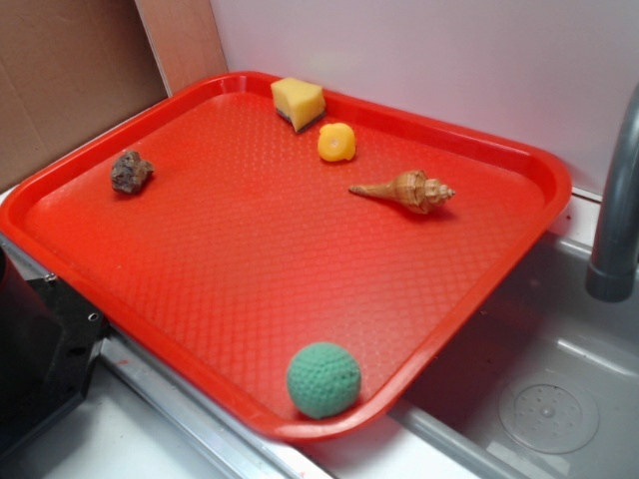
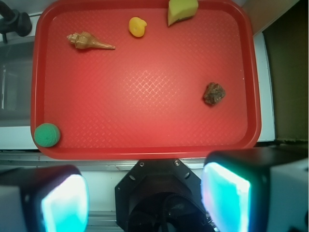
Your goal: Grab the rock.
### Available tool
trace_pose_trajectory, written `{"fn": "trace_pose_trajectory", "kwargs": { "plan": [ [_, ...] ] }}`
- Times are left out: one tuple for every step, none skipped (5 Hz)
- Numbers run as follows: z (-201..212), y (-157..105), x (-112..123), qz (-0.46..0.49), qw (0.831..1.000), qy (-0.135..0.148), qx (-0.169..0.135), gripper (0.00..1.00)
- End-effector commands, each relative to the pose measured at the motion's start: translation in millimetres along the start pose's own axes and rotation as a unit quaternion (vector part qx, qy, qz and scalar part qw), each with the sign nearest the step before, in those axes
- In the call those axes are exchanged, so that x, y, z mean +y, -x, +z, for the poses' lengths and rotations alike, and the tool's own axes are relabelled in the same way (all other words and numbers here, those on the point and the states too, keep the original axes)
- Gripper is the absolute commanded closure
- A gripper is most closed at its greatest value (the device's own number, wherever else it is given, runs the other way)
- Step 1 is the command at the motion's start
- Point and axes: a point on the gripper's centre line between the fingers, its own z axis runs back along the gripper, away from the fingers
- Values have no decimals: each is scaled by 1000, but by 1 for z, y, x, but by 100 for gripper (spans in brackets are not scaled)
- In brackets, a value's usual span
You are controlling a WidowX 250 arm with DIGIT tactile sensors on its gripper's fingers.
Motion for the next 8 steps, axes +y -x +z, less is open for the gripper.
{"fn": "trace_pose_trajectory", "kwargs": {
  "plan": [
    [0,0,0,0,1000,0,0,0],
    [0,6,3,31,999,7,-14,0],
    [-23,-3,21,88,996,20,-16,0],
    [-59,-12,57,180,984,7,-5,0],
    [-85,-24,84,233,972,-18,-3,0],
    [-107,-33,110,285,958,-39,-13,0],
    [-127,-39,123,317,946,-63,-18,0],
    [-154,-43,134,348,934,-78,-27,0]
  ]
}}
